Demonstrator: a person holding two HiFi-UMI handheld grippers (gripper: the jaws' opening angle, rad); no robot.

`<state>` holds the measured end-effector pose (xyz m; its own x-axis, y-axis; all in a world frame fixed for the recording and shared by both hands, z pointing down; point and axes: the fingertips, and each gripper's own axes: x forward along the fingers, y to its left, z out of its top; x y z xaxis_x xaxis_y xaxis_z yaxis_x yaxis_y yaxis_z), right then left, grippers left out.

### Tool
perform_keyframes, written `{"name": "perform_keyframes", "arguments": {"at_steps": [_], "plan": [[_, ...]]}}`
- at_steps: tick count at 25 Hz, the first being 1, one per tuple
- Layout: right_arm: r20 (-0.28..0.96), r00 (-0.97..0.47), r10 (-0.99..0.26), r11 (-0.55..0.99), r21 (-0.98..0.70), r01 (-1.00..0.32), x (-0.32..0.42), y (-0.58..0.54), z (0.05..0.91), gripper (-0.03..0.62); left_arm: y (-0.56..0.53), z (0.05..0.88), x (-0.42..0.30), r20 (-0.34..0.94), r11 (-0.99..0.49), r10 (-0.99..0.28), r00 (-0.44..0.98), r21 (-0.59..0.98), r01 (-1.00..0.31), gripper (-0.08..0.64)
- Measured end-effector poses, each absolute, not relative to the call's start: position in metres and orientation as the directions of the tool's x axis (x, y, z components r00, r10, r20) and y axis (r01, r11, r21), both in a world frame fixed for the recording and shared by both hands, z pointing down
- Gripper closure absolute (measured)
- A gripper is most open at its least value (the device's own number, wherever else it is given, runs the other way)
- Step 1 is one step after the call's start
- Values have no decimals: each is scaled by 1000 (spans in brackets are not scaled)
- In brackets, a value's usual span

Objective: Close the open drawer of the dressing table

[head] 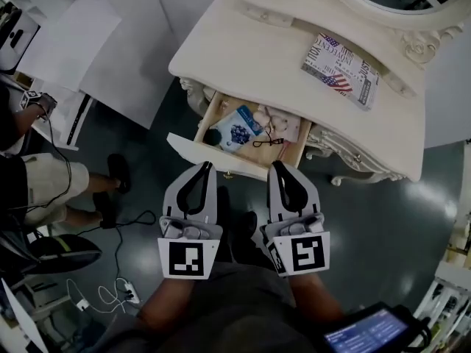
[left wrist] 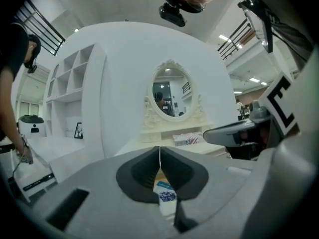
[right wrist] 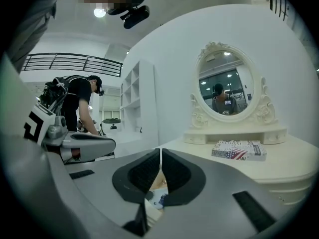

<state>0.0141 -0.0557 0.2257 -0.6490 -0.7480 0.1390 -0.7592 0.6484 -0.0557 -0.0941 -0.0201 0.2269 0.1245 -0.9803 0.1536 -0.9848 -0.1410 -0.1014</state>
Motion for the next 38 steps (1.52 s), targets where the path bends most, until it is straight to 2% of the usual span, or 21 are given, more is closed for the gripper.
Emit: {"name": "perform_keyframes", "arguments": {"at_steps": [5, 14, 29, 33, 38], "plan": [[201, -660, -723, 661, -73, -747, 10, -43, 258, 577, -4, 275, -92, 252, -144, -959, 127, -49, -988, 543], [266, -692, -671, 694, -103, -712, 11, -21, 301, 577, 17, 344, -88, 339, -117, -934, 117, 20, -993, 543], [330, -679, -655, 684, -124, -719, 32, -15, 340, 577, 3, 389, -68, 310, -142, -937, 162, 86, -986, 540], [346, -660, -667, 662, -131, -738, 40, -18, 346, 577, -2, 393, -62, 294, -168, -936, 194, 112, -979, 414], [354, -652, -671, 652, -137, -745, 43, -21, 349, 577, -9, 397, -60, 293, -177, -934, 206, 123, -977, 396]]}}
